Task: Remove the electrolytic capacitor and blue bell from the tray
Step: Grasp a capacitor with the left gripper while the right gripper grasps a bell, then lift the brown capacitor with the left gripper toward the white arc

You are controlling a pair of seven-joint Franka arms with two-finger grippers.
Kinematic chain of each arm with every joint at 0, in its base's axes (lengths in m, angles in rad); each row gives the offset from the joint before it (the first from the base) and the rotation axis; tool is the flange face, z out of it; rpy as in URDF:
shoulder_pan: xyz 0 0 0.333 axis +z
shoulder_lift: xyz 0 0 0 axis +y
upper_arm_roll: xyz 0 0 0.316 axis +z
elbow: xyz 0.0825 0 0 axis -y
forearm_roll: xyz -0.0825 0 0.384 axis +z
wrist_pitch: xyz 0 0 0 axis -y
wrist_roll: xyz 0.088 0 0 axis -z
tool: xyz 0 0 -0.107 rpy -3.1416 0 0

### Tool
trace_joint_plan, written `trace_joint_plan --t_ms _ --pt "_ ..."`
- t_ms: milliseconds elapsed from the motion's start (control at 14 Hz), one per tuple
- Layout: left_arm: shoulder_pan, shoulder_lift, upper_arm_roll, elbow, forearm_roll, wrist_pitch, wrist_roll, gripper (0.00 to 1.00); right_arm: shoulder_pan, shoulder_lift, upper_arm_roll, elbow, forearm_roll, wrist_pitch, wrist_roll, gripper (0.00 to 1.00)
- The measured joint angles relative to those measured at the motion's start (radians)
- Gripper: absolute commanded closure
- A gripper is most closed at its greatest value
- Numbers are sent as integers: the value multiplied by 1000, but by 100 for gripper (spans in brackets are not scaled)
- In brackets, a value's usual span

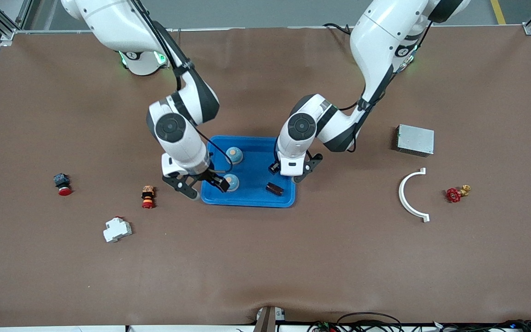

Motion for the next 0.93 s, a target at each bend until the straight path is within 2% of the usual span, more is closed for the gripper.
trace_joint_plan --t_ms 143,214,428,570,926 --pt "0 8 0 1 0 11 -1 42 9 64 0 47 0 -1 2 0" --pt "0 9 1 2 0 12 -1 49 15 83 0 57 0 -1 2 0" --pt "2 9 2 10 0 12 -1 74 37 103 0 62 0 -13 5 0" --pt "4 10 4 12 0 12 -1 100 58 104 0 60 0 -24 21 0" --pt "10 8 8 36 0 13 -1 100 90 105 -1 47 0 -34 45 0"
